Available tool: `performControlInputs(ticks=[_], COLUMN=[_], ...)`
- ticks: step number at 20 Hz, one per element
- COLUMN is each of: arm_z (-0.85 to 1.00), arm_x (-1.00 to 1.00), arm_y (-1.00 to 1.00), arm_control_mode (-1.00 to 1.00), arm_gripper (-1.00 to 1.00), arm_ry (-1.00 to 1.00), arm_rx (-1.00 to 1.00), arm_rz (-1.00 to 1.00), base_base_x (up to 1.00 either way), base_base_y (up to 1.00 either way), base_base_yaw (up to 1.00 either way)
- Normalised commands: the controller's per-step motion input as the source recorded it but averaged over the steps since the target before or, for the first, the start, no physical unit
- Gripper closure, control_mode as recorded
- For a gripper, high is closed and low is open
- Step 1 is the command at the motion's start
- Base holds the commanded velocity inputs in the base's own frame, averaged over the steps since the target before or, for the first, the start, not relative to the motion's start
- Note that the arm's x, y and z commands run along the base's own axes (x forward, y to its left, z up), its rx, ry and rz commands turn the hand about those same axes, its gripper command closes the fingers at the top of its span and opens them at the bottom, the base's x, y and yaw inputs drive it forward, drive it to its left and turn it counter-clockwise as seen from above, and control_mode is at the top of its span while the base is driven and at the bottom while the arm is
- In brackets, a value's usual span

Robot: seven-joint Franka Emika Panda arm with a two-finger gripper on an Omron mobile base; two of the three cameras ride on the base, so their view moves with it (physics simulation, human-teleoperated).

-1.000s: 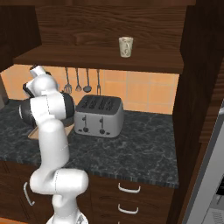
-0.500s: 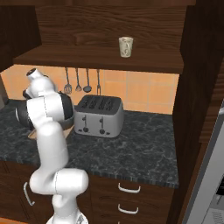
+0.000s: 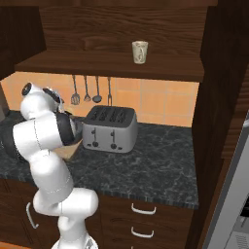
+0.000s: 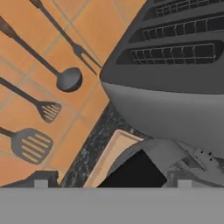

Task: Pick the kettle from the counter and place it on the tray. Then pick the mug from the cabinet and place it on the tray. Then close the cabinet doors.

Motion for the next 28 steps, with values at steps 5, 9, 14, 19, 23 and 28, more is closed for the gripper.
performControlInputs(ticks=[5, 9, 14, 19, 23, 28], arm_z=[0.34, 0.53, 0.71, 0.55, 0.09, 0.4], arm_x=[-0.9, -1.0, -1.0, -0.75, -0.03, -0.51], arm_y=[0.15, 0.15, -0.01, -0.34, -0.48, -0.84], arm_control_mode=[-1.0, -1.0, -1.0, -1.0, -1.0, -1.0], arm_gripper=[-1.0, -1.0, -1.0, -1.0, -1.0, -1.0], arm_ry=[-0.31, -0.13, -0.03, 0.15, 0.05, 0.03], arm_rx=[0.0, 0.0, 0.0, 0.0, 0.29, 0.23], arm_rz=[-0.04, -0.05, -0.09, -0.05, 0.02, 0.18], base_base_x=[0.0, 0.0, 0.0, 0.0, 0.0, 0.0], base_base_y=[0.0, 0.0, 0.0, 0.0, 0.0, 0.0], base_base_yaw=[0.0, 0.0, 0.0, 0.0, 0.0, 0.0])
